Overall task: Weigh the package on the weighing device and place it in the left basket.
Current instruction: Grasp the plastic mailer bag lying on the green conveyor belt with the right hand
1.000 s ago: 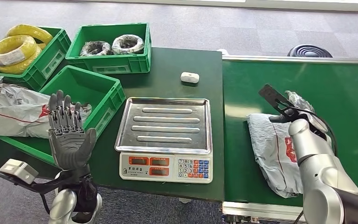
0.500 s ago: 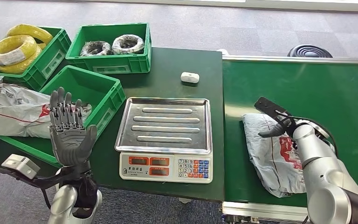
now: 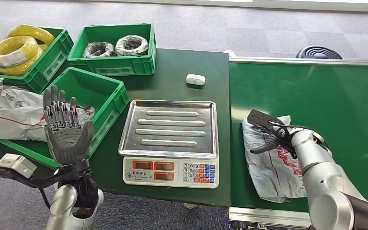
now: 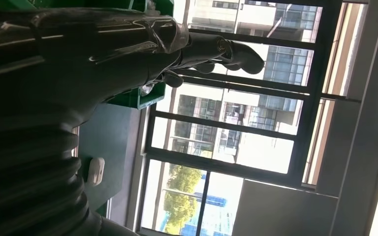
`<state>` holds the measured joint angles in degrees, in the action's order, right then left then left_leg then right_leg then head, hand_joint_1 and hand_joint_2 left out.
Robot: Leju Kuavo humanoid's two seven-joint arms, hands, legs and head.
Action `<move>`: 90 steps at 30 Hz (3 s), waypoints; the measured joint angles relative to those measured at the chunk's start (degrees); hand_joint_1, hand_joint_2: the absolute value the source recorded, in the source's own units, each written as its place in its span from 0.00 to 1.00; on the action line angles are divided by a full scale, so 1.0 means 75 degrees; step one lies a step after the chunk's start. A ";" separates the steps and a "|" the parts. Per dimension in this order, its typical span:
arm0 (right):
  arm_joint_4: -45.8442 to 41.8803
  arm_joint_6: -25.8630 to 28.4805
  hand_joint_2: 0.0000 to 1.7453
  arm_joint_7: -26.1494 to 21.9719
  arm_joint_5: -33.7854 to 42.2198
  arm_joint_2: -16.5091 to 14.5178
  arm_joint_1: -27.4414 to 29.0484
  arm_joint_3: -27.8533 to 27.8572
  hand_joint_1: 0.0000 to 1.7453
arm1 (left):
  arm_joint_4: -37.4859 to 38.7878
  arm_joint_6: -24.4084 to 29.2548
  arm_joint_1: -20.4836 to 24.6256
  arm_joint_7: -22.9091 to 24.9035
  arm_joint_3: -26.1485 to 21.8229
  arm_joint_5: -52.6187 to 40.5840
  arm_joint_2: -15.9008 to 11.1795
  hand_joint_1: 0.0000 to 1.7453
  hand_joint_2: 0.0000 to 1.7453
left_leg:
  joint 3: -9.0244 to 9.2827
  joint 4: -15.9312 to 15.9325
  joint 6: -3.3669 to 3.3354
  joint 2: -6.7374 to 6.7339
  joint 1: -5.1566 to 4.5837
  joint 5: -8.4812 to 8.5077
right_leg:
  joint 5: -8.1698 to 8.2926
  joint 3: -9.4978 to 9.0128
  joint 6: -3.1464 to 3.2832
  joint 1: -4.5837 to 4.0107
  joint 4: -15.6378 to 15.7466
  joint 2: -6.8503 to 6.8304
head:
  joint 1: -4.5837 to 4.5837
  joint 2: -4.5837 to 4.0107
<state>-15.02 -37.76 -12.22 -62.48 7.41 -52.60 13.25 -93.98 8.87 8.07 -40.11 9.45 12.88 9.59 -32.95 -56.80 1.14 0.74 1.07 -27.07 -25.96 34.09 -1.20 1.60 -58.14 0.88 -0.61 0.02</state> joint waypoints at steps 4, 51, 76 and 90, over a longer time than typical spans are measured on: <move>0.0023 -0.0239 1.00 0.0237 0.0136 -0.0014 0.0006 0.0002 0.00 | -0.0004 0.0062 0.0035 -0.0001 0.0109 0.0112 -0.0037 0.00 1.00 | 0.0002 0.0000 0.0000 -0.0001 0.0000 0.0000 | 0.0000 0.0000 0.0000 0.0000 0.0000 0.0000 | 0.0001 0.0000; -0.0066 0.2030 1.00 0.0662 -0.0102 -0.0141 -0.0275 -0.0306 1.00 | -0.0796 0.0263 -0.0449 -0.0003 0.0076 -0.0129 -0.0082 0.00 1.00 | 0.0000 0.0000 0.0000 -0.0001 0.0000 0.0000 | 0.0001 0.0000 0.0000 0.0000 0.0000 0.0001 | 0.0000 0.0000; 0.0036 -0.0211 1.00 0.0178 -0.0420 0.0044 -0.0083 -0.1006 0.00 | -0.0313 0.0259 0.0009 -0.0003 0.0313 0.0020 -0.0127 0.00 0.00 | -0.0001 -0.0001 0.0000 -0.0004 0.0000 0.0000 | 0.0001 0.0003 -0.0001 0.0000 0.0001 0.0002 | 0.0000 0.0000; 0.0036 0.0217 1.00 -0.1227 -0.0350 -0.0003 0.0309 -0.1443 1.00 | -0.0329 0.0280 -0.0181 -0.0003 0.0324 0.0021 -0.0161 0.00 0.00 | 0.0001 0.0000 0.0000 -0.0003 0.0000 0.0000 | 0.0001 0.0000 -0.0001 0.0000 0.0001 0.0002 | 0.0001 0.0000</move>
<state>-14.75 -36.13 -21.43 -65.11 7.39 -50.29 2.42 -96.45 10.97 6.72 -40.13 11.88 13.04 8.38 -32.94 -56.80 1.14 0.72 1.07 -27.07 -25.96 34.09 -1.20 1.60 -58.14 0.89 -0.61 0.02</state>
